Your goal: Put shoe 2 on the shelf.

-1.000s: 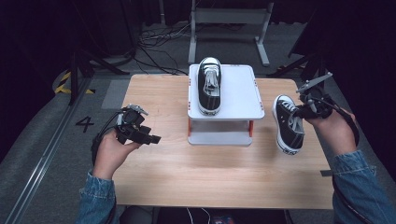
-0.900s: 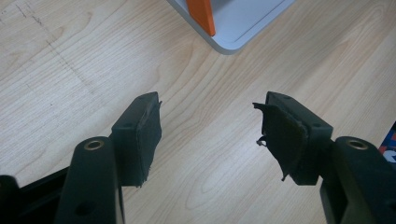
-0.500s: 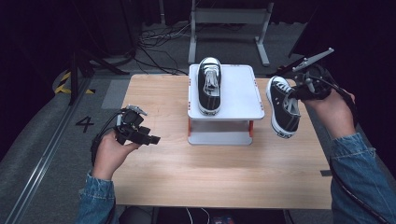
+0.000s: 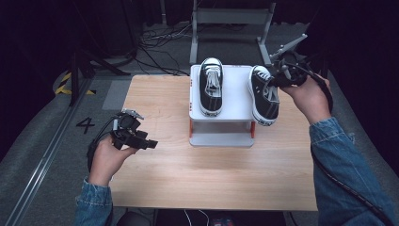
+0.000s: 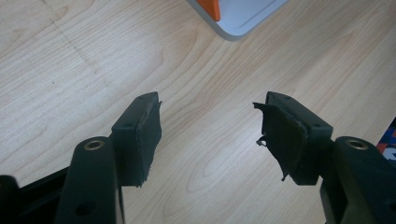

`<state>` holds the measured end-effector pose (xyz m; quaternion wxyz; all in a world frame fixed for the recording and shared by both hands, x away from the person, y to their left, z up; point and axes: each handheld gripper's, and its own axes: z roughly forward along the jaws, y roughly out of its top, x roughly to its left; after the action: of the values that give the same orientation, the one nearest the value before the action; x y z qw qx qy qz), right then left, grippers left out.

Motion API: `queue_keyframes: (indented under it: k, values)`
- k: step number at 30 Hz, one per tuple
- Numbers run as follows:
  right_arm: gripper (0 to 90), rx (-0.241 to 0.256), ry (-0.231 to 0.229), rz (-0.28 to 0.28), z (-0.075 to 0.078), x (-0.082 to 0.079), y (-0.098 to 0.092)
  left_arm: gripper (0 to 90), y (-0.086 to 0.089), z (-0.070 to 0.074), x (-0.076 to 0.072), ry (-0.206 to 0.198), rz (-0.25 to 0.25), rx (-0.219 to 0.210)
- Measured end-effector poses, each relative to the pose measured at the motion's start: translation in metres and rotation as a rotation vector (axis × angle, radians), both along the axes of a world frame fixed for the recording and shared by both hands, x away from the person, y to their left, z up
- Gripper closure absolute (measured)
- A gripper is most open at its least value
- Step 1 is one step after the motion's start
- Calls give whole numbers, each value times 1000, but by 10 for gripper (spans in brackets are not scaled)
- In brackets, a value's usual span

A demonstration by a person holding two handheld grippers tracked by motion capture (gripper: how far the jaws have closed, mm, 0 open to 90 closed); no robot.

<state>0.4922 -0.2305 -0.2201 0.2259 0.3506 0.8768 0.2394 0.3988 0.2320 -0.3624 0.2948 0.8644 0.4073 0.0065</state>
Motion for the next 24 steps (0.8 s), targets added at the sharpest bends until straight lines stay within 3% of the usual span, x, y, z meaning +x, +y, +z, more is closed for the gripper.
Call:
queue_keyframes:
  k: [9, 14, 24]
  values:
    - [787, -17, 4, 29, -8, 18, 34, 382, 11, -2, -9, 9, 27, -6]
    - [787, -24, -20, 49, -12, 28, 50, 382, 17, -3, -10, 7, 35, -6]
    - [786, -60, -37, 41, -22, 40, 77, 382, 13, -5, -6, 14, 23, -8]
